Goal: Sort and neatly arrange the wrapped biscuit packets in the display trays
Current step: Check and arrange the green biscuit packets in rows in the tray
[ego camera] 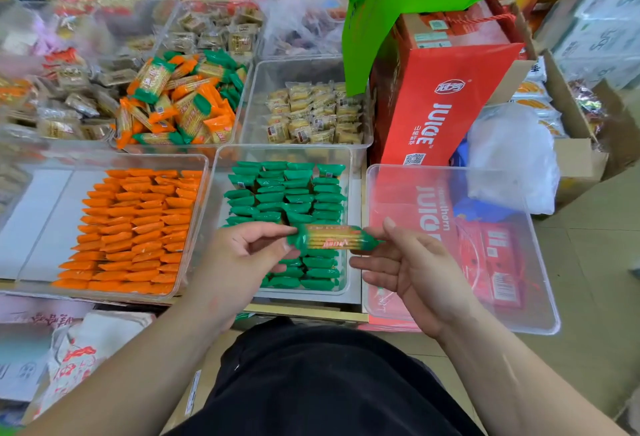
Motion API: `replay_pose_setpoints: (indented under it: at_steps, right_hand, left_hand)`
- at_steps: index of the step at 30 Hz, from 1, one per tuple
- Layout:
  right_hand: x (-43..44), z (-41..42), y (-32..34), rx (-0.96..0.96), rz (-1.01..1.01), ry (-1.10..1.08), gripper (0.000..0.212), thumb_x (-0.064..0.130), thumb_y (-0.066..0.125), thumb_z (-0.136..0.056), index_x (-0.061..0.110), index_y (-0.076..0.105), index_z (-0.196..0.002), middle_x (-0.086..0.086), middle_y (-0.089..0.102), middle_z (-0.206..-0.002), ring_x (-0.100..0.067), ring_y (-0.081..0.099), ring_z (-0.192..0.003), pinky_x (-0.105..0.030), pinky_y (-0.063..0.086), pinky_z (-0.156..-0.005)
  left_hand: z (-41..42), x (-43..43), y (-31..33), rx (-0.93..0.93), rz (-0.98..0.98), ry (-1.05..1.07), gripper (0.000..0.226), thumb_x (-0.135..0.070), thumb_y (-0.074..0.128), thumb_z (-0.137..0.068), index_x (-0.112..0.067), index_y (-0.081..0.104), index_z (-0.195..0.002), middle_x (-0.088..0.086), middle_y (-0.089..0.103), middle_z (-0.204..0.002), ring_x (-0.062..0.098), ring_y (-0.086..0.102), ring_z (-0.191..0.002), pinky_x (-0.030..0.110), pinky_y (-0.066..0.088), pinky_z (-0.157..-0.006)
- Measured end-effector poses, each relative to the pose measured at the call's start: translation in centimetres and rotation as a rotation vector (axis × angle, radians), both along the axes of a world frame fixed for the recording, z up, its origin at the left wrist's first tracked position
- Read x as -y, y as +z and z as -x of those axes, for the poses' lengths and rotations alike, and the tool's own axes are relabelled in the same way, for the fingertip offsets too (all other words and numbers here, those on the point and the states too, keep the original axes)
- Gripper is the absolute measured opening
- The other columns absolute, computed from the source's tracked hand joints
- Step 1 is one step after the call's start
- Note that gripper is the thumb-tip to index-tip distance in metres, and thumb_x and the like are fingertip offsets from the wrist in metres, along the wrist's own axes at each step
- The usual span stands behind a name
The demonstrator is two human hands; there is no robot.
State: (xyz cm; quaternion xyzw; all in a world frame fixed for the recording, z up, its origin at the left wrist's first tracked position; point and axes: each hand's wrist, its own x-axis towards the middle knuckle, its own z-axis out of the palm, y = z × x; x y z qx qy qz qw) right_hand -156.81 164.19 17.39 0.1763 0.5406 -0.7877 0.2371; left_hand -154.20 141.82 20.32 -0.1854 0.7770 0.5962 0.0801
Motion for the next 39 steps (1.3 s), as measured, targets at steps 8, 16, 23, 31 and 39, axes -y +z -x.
replay_pose_setpoints:
  at_steps: [8,16,23,31,39]
  right_hand:
    - [2.3,3.4,-3.0,-0.116,-0.252,-0.015,0.039,0.0,0.073,-0.087,0.013,0.062,-0.121,-0.01,0.076,-0.099,-0.026,0.074,-0.09,-0.03,0.06,-0.076]
    - [6.4,7.1,-6.8,-0.572,-0.945,0.305,0.033,0.014,0.079,-0.083,0.016,0.074,-0.115,0.003,0.074,-0.1,-0.013,0.069,-0.083,-0.03,0.057,-0.082]
    - [10.3,8.1,-9.7,-0.727,-1.159,0.735,0.03,0.017,0.073,-0.089,0.012,0.071,-0.118,-0.005,0.067,-0.116,-0.021,0.063,-0.106,-0.028,0.047,-0.093]
    - [12.0,8.7,-13.8,-0.989,-1.436,0.921,0.017,0.006,0.079,-0.067,0.018,0.067,-0.065,0.003,0.057,-0.068,-0.025,0.053,-0.07,-0.035,0.049,-0.059]
    - [12.1,9.4,-12.7,-0.877,-1.444,1.004,0.025,0.024,0.06,-0.084,0.025,0.078,-0.102,0.005,0.072,-0.097,-0.026,0.052,-0.098,-0.041,0.047,-0.087]
  left_hand:
    - [2.3,3.9,-6.5,-0.001,0.259,-0.259,0.043,-0.018,0.065,-0.096,-0.038,0.058,-0.133,-0.02,0.062,-0.132,-0.002,0.055,-0.124,0.037,0.044,-0.111]
    - [4.1,8.1,-14.6,0.215,0.995,-0.851,0.064,-0.07,0.022,-0.097,-0.047,0.012,-0.156,-0.011,-0.018,-0.165,0.026,-0.02,-0.152,0.061,-0.015,-0.117]
    - [4.0,8.7,-16.1,0.167,0.955,-0.818,0.073,-0.078,0.012,-0.084,-0.053,0.017,-0.153,-0.014,-0.021,-0.164,0.024,-0.024,-0.151,0.062,-0.014,-0.118]
    - [3.8,8.7,-15.8,0.095,0.861,-0.701,0.073,-0.061,0.044,-0.095,-0.041,0.009,-0.156,-0.013,-0.006,-0.167,0.021,-0.013,-0.154,0.059,-0.002,-0.122]
    - [5.3,7.8,-16.2,0.139,0.988,-0.889,0.078,-0.075,0.028,-0.092,-0.039,0.011,-0.159,-0.014,-0.028,-0.162,0.027,-0.03,-0.149,0.066,-0.017,-0.115]
